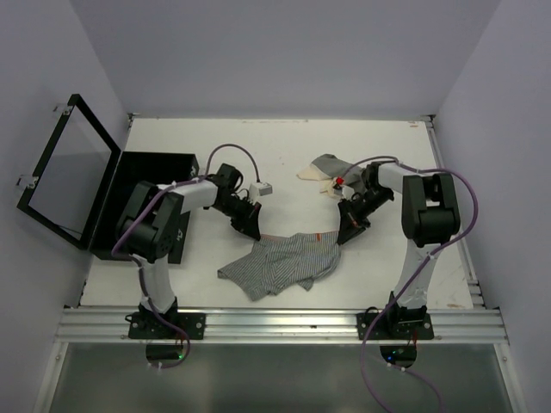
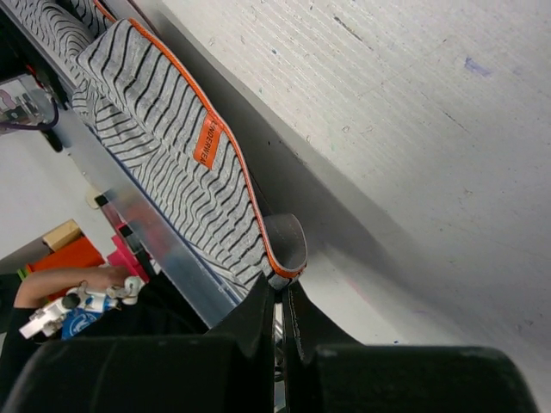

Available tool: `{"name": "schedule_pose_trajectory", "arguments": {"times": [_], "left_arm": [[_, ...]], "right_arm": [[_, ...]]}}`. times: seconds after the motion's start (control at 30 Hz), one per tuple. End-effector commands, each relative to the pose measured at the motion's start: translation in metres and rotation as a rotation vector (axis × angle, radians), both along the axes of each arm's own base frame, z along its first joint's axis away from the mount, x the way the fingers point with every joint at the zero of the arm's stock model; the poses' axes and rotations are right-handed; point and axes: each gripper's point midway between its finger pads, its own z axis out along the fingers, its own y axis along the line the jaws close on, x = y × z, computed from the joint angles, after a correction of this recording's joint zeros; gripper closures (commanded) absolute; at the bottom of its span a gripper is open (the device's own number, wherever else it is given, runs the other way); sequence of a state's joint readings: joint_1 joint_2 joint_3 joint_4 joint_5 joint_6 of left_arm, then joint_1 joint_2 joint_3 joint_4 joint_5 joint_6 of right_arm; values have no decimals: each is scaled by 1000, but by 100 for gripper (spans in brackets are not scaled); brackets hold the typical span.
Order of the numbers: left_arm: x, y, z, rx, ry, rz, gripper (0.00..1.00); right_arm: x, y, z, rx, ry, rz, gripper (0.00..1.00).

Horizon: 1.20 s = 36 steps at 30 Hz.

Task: Roll the underwear
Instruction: Flatten the underwear

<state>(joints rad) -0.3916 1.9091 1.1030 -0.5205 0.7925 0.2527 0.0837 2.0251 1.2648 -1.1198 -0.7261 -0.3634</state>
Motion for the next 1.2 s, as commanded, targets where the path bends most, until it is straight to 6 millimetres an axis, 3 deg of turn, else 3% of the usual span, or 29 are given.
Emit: {"name": "schedule_pose_trajectory", "arguments": {"times": [0.0, 0.13, 0.3, 0.5, 0.63, 0.73, 0.77, 0.8, 0.83, 0.93, 1.03, 1.1, 1.17], "left_arm": [[12, -8, -1, -23, -31, 25, 100], [38, -5, 28, -42, -149, 68, 100], [76, 11, 100, -59, -418, 126, 100], [87, 31, 178, -46, -746, 182, 100], [70, 43, 226, -79, -915, 212, 100], [43, 51, 231, -92, -957, 194, 100], [36, 53, 234, -98, -976, 184, 100], [28, 55, 237, -106, -988, 178, 100], [12, 58, 242, -122, -1008, 170, 100], [-20, 64, 253, -163, -1039, 158, 100], [-42, 68, 259, -203, -1027, 193, 100], [-49, 67, 262, -226, -1012, 202, 100], [-46, 66, 265, -240, -989, 233, 100]], "right_arm": [[22, 4, 27, 50, -156, 17, 100], [44, -1, 49, 32, -295, 42, 100], [81, -8, 102, 13, -556, 64, 100], [102, -14, 162, -18, -833, 81, 100], [93, -17, 189, -23, -982, 130, 100], [71, -17, 206, -8, -1073, 175, 100], [61, -17, 202, 1, -1071, 188, 100], [48, -17, 214, 3, -1129, 201, 100], [36, -17, 209, 14, -1133, 232, 100], [6, -18, 226, 19, -1230, 266, 100], [-17, -18, 229, 31, -1251, 269, 100], [-17, -18, 232, 26, -1259, 252, 100], [-4, -17, 233, 19, -1255, 220, 100]]}}
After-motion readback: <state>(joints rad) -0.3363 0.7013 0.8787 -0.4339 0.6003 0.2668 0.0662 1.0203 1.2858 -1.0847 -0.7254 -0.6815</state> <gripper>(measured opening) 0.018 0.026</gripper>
